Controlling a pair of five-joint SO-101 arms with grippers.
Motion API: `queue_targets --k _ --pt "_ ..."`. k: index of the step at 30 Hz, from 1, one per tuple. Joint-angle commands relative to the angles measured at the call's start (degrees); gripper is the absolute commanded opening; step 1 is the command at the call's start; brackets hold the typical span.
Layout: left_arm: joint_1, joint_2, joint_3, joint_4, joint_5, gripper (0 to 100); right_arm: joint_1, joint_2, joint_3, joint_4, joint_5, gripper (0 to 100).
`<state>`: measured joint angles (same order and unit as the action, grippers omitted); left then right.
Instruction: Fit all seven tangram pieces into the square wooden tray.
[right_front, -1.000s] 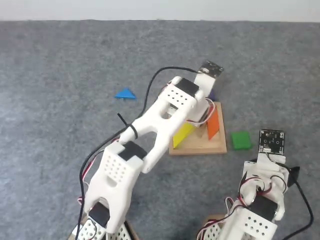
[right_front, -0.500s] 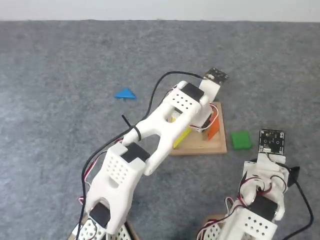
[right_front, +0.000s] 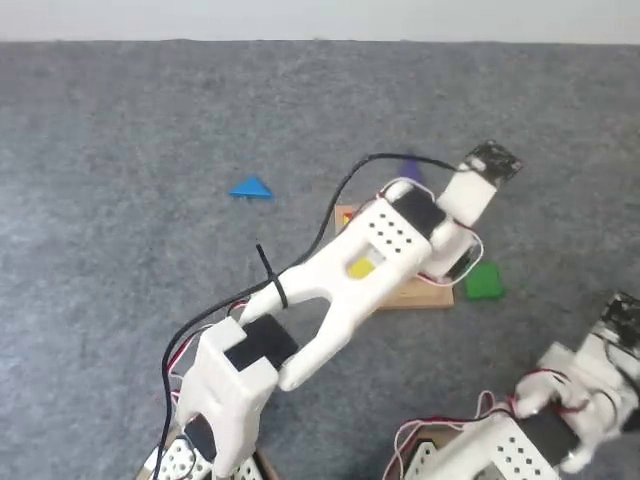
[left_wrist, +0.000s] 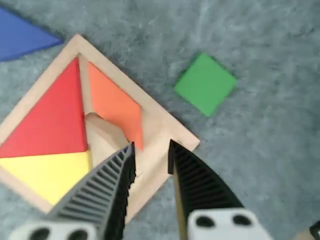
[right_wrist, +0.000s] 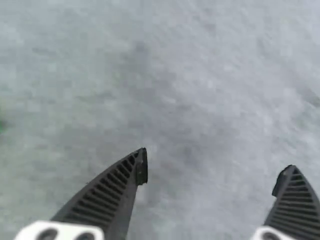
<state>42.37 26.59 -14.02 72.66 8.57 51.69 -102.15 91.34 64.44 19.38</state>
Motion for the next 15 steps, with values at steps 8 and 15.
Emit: queue_targets --k 8,15 --pt "-5.9 -3.6 4.6 -8.1 -6.7 21 5.1 -0.4 4.3 -2.1 4.5 39.0" --pt "-8.4 1.5 4.4 -8.4 -7.6 21 2.9 -0.4 4.4 -1.6 4.5 39.0"
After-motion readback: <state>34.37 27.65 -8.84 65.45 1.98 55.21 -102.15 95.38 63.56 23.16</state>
